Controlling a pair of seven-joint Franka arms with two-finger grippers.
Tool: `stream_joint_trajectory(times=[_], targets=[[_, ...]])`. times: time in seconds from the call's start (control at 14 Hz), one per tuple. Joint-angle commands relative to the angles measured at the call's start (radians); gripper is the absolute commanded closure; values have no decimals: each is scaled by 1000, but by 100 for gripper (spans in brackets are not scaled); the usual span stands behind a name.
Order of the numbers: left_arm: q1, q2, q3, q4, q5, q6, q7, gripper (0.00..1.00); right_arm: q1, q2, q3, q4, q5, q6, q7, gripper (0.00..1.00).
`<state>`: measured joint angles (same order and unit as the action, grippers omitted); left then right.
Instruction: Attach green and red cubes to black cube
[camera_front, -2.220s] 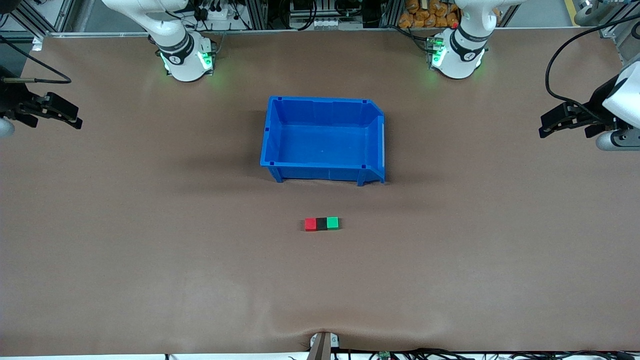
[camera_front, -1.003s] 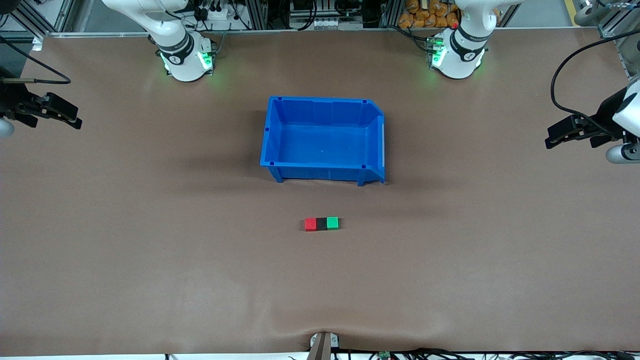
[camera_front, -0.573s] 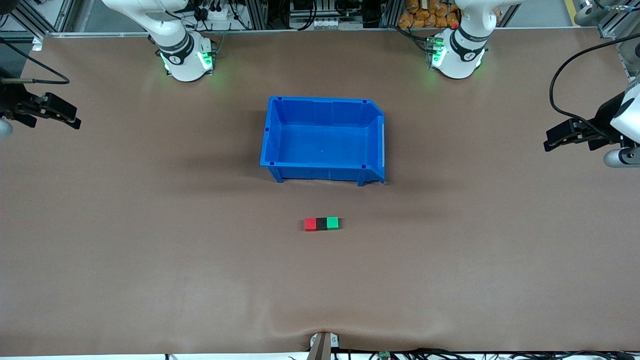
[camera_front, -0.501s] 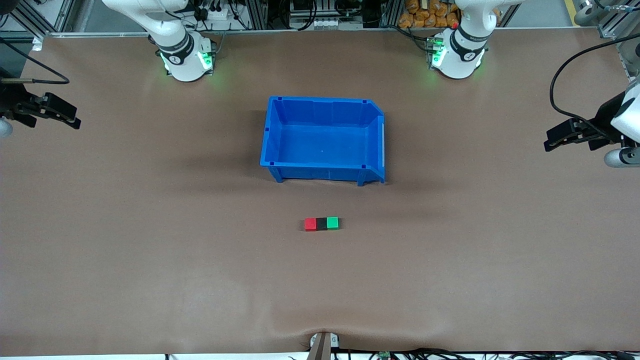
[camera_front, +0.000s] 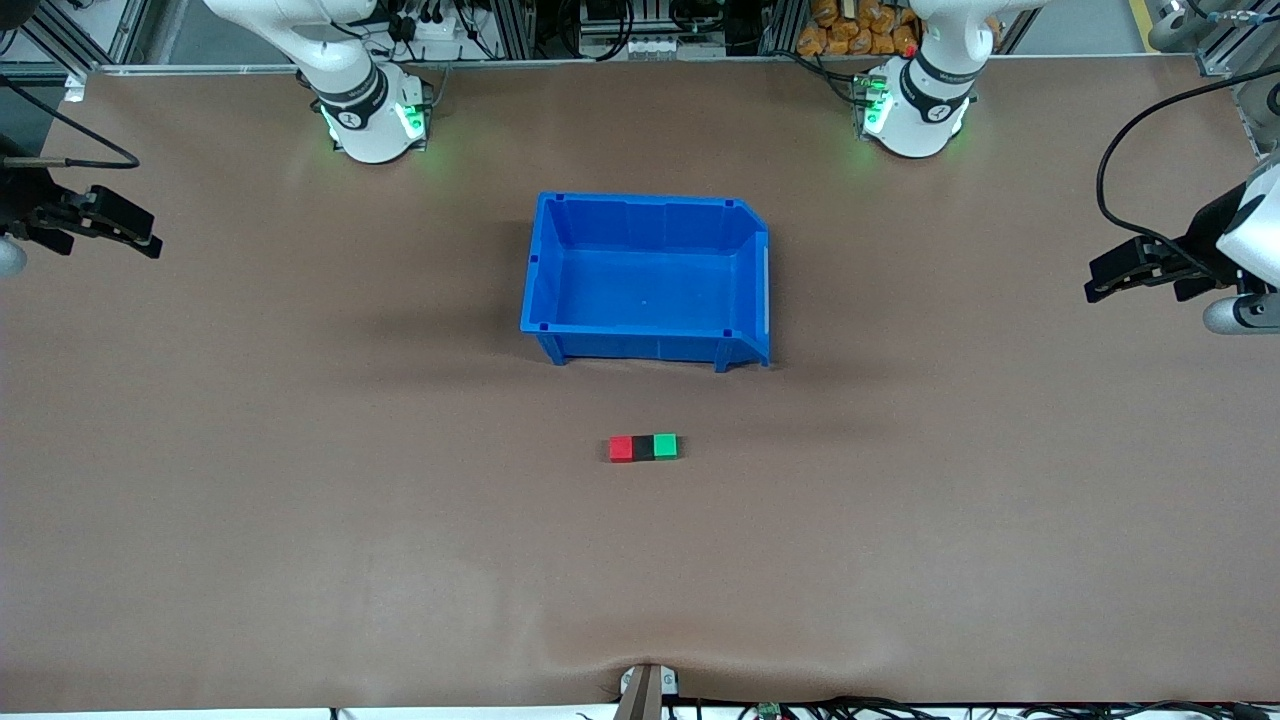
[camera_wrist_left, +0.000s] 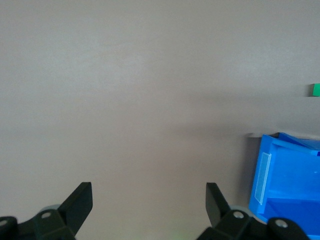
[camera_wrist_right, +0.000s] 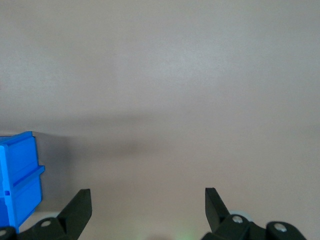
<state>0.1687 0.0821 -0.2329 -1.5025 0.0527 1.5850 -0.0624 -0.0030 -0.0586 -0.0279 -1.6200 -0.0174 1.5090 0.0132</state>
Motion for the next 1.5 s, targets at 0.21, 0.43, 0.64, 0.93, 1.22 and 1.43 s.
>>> stream_joint_trajectory(times=[0.21, 0.43, 0.64, 0.93, 1.22, 1.43], targets=[[-8, 2, -13, 18, 44, -28, 6, 0, -6, -29, 2, -29, -4, 5, -12, 0], [-8, -2, -14, 19, 44, -45, 6, 0, -6, -29, 2, -29, -4, 5, -12, 0], [-8, -5, -14, 19, 45, -45, 3, 0, -6, -29, 3, -29, -4, 5, -12, 0], [-5, -7, -16, 21, 39, -45, 3, 0, -5, -29, 3, -29, -4, 13, -12, 0], [-3, -25, -31, 19, 27, -59, 3, 0, -5, -29, 2, -29, -4, 10, -12, 0], [-2, -27, -42, 21, 29, -74, 1, 0, -5, -29, 3, -29, -4, 10, -12, 0]])
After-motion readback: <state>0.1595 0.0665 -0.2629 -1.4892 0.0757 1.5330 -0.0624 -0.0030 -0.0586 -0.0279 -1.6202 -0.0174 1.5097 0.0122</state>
